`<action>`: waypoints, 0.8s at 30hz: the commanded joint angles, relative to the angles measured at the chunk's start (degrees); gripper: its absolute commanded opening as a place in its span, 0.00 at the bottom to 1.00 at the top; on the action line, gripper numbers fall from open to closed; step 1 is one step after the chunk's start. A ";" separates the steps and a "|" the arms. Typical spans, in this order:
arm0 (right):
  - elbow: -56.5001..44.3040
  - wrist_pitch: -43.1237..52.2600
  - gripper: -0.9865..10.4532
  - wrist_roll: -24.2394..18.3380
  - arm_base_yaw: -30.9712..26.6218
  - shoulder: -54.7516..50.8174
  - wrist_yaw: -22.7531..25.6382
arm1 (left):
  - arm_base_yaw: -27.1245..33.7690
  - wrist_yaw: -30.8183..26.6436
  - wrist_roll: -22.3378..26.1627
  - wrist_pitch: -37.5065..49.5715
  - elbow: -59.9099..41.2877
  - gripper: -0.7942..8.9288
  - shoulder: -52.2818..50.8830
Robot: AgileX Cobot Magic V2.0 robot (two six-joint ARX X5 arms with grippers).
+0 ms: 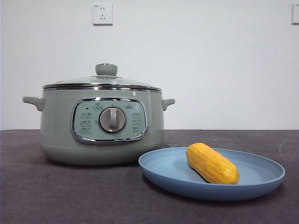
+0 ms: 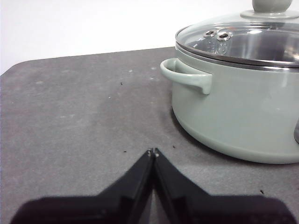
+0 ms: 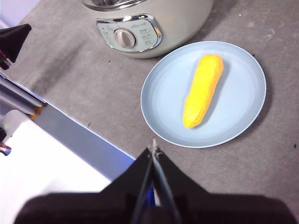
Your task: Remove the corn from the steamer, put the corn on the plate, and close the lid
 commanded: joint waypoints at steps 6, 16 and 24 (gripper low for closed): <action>-0.46 0.17 0.09 -0.26 0.09 0.07 0.15 | 0.15 0.04 -0.37 0.20 -0.79 0.08 -0.15; -0.52 13.05 0.09 -3.80 -6.82 -3.69 6.12 | 0.15 0.04 -0.37 0.20 -0.79 0.08 -0.15; -7.82 27.58 0.09 -11.32 -23.65 -12.13 5.92 | 0.15 0.04 -0.37 0.20 -0.79 0.08 -0.15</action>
